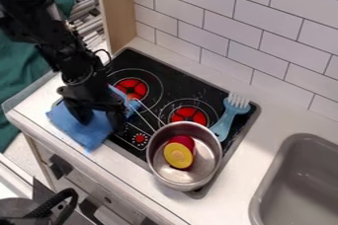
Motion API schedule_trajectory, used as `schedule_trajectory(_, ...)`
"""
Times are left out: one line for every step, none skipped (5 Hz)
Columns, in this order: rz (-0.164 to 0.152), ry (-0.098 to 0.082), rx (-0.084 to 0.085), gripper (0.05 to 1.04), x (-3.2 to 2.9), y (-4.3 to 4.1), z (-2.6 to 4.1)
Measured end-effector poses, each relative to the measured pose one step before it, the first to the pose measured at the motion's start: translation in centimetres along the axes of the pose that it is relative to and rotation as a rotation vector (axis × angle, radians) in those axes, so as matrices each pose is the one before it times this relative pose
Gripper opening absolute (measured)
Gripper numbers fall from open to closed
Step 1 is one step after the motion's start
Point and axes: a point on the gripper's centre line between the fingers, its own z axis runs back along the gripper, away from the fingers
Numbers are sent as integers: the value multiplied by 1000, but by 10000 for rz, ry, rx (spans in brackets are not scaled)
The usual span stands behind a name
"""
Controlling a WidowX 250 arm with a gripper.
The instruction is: Move the cloth to the upper part of the left burner
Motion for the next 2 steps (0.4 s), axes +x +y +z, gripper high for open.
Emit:
schedule_trajectory(-431,102,126,1001,1423,-652,-200)
schedule_trajectory(-566,-1,153,1001,2247,-1652,-69)
